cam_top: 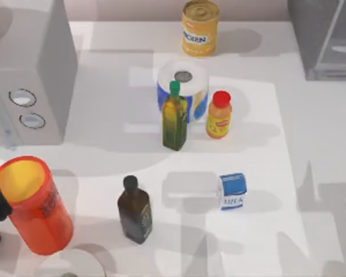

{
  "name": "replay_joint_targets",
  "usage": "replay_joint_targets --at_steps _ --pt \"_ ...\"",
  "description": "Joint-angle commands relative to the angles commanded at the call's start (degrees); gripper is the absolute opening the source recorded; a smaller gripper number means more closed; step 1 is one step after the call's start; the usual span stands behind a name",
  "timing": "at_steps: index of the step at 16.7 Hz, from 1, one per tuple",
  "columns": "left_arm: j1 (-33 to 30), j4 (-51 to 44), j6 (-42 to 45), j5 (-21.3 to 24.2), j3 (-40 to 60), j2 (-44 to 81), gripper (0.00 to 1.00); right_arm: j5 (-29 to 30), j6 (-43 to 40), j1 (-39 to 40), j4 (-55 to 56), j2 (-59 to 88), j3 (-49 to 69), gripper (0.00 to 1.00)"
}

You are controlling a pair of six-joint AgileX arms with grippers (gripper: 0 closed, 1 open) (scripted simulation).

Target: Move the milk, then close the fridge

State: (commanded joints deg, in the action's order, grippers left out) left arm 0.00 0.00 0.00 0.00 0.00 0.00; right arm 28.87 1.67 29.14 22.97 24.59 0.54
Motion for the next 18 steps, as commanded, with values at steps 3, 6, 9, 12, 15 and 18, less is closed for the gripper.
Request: replay_joint_targets --at_steps 3,6,9,12,15,18 --pt "0.0 0.0 0.0 0.0 0.0 0.0 1.0 11.49 0.16 11.63 8.63 8.99 0.35 1.0" --pt "0.0 0.0 0.0 0.0 0.0 0.0 1.0 20.01 -0.17 19.83 15.29 15.78 0.67 1.0" --pt "0.0 0.0 0.0 0.0 0.0 0.0 1.0 24.09 -0.6 23.58 18.64 19.22 0.83 1.0" --pt "0.0 0.0 0.0 0.0 0.0 0.0 1.0 24.31 -0.64 23.79 18.83 19.41 0.84 1.0" --pt "0.0 0.0 0.0 0.0 0.0 0.0 1.0 24.35 -0.43 23.72 19.34 19.97 0.8 1.0" --pt "0.0 0.0 0.0 0.0 0.0 0.0 1.0 25.37 0.83 24.98 24.14 25.48 2.19 1.0"
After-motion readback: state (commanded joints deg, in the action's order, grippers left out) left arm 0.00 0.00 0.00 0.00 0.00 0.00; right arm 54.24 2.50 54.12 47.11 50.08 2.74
